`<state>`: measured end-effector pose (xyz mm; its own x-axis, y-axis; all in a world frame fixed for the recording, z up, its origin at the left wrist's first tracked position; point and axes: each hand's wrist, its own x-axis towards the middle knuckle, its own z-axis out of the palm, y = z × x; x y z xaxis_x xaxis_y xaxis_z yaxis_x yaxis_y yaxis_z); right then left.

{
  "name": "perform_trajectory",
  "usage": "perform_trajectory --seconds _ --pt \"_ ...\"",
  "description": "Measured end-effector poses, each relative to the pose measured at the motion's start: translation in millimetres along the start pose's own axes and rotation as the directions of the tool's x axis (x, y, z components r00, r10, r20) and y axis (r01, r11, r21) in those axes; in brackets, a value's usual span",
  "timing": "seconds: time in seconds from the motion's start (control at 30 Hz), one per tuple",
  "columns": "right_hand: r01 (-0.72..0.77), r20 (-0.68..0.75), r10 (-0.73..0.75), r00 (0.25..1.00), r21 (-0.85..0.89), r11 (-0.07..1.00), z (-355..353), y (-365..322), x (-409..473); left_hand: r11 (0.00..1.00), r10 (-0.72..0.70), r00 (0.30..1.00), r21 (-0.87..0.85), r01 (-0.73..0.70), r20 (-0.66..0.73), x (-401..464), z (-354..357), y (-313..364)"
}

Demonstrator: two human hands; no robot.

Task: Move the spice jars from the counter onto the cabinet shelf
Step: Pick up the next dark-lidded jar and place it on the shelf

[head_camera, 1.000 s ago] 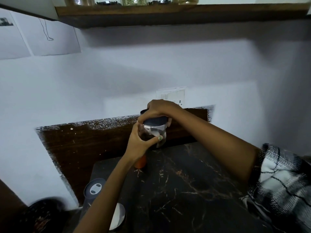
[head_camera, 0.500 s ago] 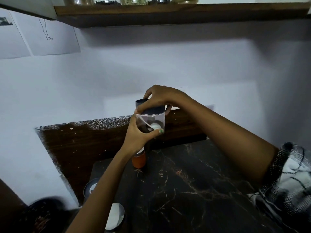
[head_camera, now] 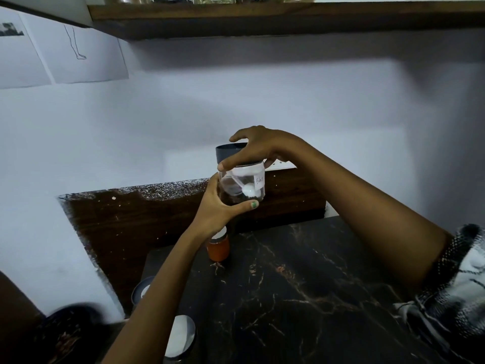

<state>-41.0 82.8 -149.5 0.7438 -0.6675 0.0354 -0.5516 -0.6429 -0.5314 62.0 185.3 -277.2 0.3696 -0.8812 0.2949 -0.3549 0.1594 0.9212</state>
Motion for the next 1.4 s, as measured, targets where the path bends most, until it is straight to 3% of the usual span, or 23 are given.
perform_trajectory --seconds 0.2,0.3,0.53,0.67,0.83,1.13,1.4 --pt "0.042 0.238 -0.091 0.967 0.201 0.979 -18.7 5.5 -5.9 0.980 -0.051 0.987 -0.181 0.078 0.150 2.4 -13.2 -2.5" --pt "0.047 0.198 -0.098 0.975 0.247 0.968 -14.9 7.4 -6.0 0.978 -0.063 0.980 -0.184 0.099 0.189 2.4 -12.8 0.8" --pt "-0.059 0.034 0.052 0.998 0.243 0.968 -3.5 5.0 -4.1 0.999 -0.033 0.996 -0.030 0.035 0.078 0.9 -7.3 10.0" --pt "-0.071 0.071 0.054 0.996 0.254 0.965 -6.2 7.4 -7.9 1.000 -0.017 0.998 -0.011 0.018 0.062 -0.3 -8.7 9.6" --pt "-0.075 0.123 0.029 0.992 0.386 0.919 -14.0 14.8 -13.3 0.998 -0.009 0.993 -0.061 0.016 0.114 -2.5 -10.9 7.7" --pt "-0.002 -0.003 0.005 1.000 0.504 0.864 -13.9 22.1 -18.3 0.992 0.108 0.993 -0.066 -0.104 0.054 3.6 -1.1 17.6" --pt "0.183 -0.153 -0.108 0.982 0.667 0.722 -37.8 35.8 -33.0 0.962 0.259 0.966 -0.091 -0.258 -0.001 36.1 12.8 56.5"
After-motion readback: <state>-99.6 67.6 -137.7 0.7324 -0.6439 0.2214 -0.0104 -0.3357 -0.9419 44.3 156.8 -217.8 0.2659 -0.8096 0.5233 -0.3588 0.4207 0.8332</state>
